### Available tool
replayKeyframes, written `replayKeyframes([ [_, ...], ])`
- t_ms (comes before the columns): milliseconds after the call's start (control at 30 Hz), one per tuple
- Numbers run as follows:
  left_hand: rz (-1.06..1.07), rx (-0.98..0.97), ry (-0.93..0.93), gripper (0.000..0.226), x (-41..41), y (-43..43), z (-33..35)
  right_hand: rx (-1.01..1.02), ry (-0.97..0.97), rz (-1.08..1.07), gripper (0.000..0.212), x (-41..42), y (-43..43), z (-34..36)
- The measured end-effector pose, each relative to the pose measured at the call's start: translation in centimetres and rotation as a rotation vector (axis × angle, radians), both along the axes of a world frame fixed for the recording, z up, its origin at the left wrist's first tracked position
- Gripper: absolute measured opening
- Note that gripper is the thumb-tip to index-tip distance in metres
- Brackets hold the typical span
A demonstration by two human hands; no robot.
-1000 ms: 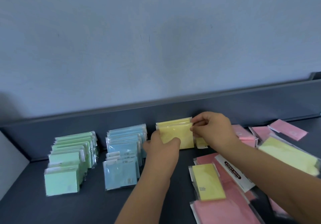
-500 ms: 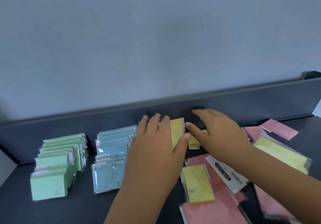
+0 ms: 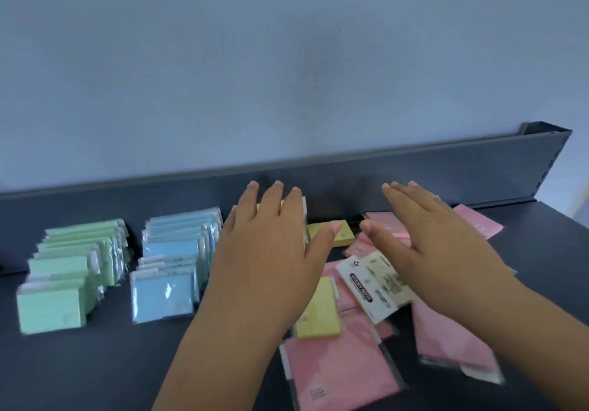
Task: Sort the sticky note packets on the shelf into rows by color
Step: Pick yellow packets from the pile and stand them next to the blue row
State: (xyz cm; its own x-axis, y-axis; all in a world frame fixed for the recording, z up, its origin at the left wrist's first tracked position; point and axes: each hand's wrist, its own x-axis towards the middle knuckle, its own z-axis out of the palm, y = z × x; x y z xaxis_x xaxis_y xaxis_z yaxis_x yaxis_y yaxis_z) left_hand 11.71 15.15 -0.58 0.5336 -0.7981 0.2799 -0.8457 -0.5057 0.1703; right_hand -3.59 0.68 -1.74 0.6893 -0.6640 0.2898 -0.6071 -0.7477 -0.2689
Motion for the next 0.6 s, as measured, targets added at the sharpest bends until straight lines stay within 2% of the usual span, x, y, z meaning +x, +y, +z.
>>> replayKeyframes([
  [133, 0.001, -0.024, 0.029, 0.083, -2.7, -1.7, -1.1, -0.008, 0.045, 0.034, 0.092, -3.5, -1.8, 0.5],
  [300, 0.028, -0.155, 0.06, 0.068, -7.3, -4.2, -2.4, -0.006, 0.053, 0.059, 0.082, -7.8, -4.6, 1.0],
  [400, 0.041, -0.184, 0.063, 0.065, -9.7, -5.5, -3.2, -0.004, 0.094, 0.082, 0.089, -9.9, -5.7, 1.3],
  [600, 0.054, -0.141, 0.082, 0.084, -12.6, -7.0, -3.7, 0.005, 0.074, 0.088, 0.075, -12.3, -7.4, 1.1],
])
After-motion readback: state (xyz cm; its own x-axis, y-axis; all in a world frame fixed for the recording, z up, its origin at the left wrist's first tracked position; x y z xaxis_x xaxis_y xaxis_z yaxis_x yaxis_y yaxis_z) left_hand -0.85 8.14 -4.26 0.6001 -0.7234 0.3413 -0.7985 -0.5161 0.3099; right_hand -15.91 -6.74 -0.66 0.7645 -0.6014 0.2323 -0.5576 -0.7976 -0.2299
